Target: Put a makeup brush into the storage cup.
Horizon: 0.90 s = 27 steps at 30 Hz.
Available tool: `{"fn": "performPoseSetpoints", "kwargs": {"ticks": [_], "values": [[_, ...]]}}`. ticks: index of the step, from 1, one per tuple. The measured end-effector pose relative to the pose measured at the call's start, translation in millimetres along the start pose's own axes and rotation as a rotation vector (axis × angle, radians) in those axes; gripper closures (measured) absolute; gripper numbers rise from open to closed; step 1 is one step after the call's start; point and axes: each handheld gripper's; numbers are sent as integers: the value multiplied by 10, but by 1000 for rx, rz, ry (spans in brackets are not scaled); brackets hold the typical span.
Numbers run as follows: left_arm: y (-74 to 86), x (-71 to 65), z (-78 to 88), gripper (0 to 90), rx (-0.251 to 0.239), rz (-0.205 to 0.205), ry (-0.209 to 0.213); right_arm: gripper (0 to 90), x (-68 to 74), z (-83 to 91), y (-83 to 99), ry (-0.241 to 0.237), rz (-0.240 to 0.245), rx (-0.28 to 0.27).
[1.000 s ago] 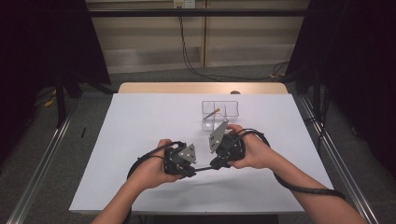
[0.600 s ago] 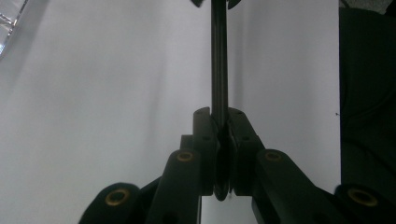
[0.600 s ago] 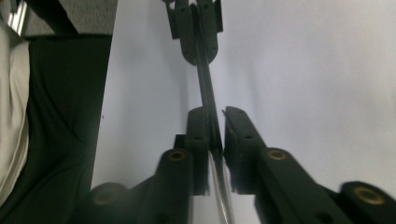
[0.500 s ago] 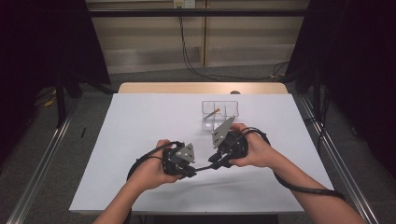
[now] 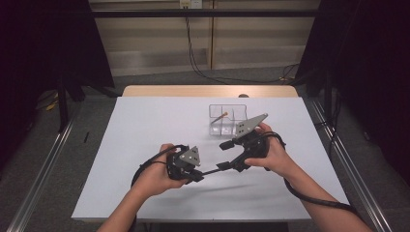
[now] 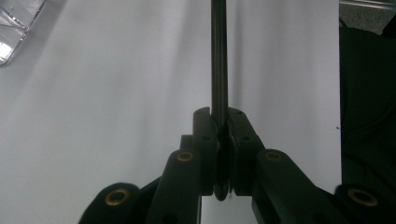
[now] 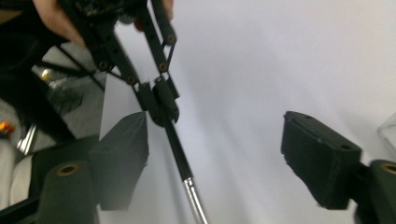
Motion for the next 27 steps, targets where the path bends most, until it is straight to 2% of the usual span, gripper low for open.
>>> {"fn": "performPoseSetpoints", "kwargs": {"ticks": [3,12,23,27], "values": [[13,2,-1,839,-6,9,-3,175,8,11,35,18,1,-48],[69,9,6,840,-41,37,-12,138,15,72,99,68,-13,-182],[128,15,11,840,-74,63,-18,124,14,79,202,99,-21,-230],[152,21,11,840,-107,76,-20,123,9,103,214,99,-19,-247]]}}
Point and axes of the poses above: each handheld gripper's, and its own axes: z roughly backward along the jaws, y roughly out of its underside, x roughly to its left, and after that the axes turned 3 degrees about -x, right-handed
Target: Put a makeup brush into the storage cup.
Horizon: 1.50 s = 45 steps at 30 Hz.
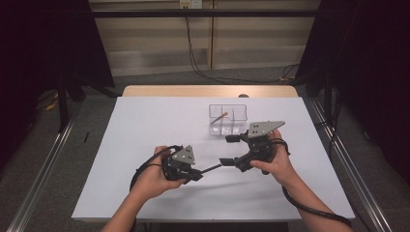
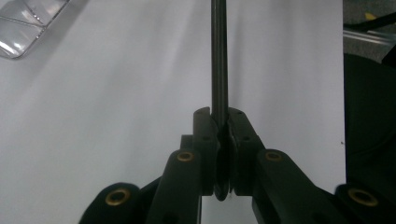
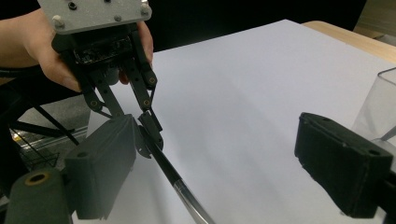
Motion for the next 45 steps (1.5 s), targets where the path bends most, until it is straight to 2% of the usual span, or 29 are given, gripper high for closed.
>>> {"fn": "performPoseSetpoints", "kwargs": {"ticks": [6,10,18,23,25,27,29,32,39,45], "values": [[28,10,17,840,-67,30,-14,124,5,31,6,4,-14,-39],[48,22,28,840,-118,53,-3,124,5,39,4,8,-21,-71],[97,39,57,840,-203,100,-6,132,4,34,9,8,-32,-92],[163,92,60,840,-310,163,26,162,14,40,14,12,-35,-118],[172,97,53,840,-321,167,25,185,18,36,12,2,-39,-128],[180,98,29,840,-356,189,31,199,25,31,2,2,-41,-133],[177,100,11,840,-368,198,28,208,23,23,-5,7,-42,-135],[175,103,-8,839,-389,210,32,271,19,20,-8,4,-39,-150],[173,111,-42,839,-411,226,31,363,22,-5,4,-6,-44,-136],[169,117,-77,840,-418,234,26,545,6,3,17,-6,-59,-133]]}}
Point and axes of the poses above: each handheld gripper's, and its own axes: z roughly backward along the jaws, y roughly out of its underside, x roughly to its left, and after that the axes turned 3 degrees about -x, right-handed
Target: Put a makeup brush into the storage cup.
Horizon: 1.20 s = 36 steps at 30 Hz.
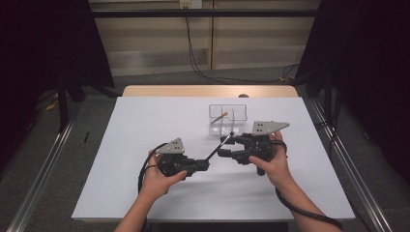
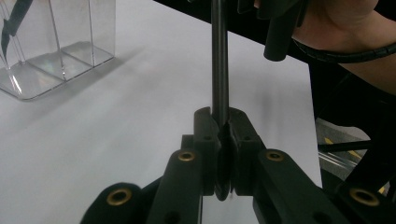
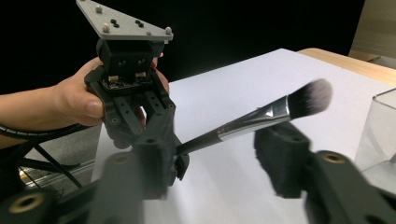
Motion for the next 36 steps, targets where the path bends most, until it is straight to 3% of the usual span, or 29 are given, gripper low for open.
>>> {"fn": "performPoseSetpoints", "kwargs": {"ticks": [8,20,24,26,36], "values": [[-8,-7,-72,839,-13,18,10,748,-33,30,-9,11,-41,-7],[-33,-15,-208,835,-1,19,-10,790,-55,5,-77,3,-108,-20],[-45,-49,-295,824,13,5,-1,822,-37,-39,-104,-25,-116,-25],[-40,-58,-333,824,7,-1,10,844,-26,-66,-114,-64,-134,-28],[-32,-61,-328,792,-19,19,30,847,3,-84,-133,-74,-102,-37]]}}
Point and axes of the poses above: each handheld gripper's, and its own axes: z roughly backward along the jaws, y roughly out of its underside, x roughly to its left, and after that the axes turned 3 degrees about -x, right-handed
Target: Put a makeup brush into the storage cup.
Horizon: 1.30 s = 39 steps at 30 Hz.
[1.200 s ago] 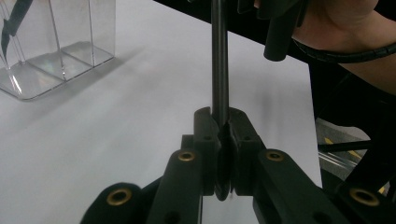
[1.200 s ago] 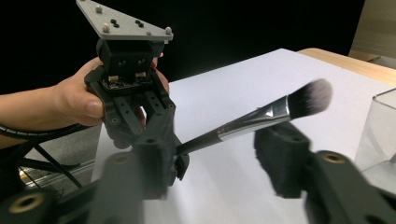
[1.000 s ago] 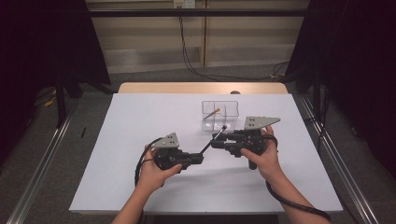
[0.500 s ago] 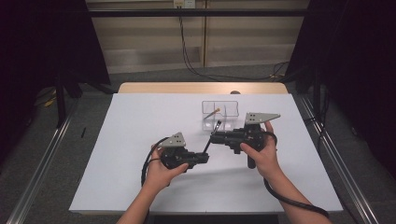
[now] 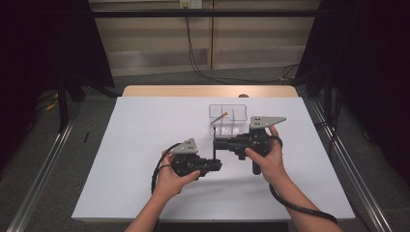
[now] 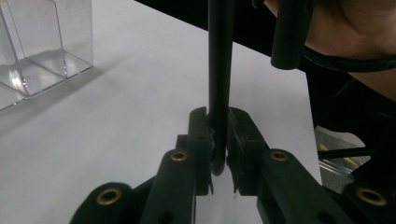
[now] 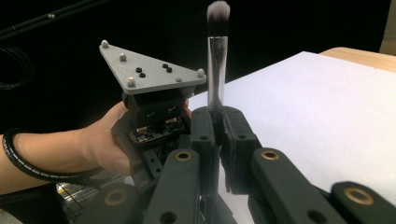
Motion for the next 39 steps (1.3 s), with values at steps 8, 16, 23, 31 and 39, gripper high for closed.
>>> {"fn": "performPoseSetpoints", "kwargs": {"ticks": [8,16,23,31,39], "values": [[-34,15,57,632,-38,8,6,847,-17,64,-20,15,13,-39],[-65,51,145,447,-105,15,4,847,-24,128,-35,24,25,-61],[-53,70,241,343,-110,12,-28,847,-26,170,-58,41,43,-83],[-41,86,351,194,-104,7,-76,847,-49,184,-54,50,45,-90],[-20,117,489,99,-109,5,-120,847,-66,216,-56,67,47,-104]]}}
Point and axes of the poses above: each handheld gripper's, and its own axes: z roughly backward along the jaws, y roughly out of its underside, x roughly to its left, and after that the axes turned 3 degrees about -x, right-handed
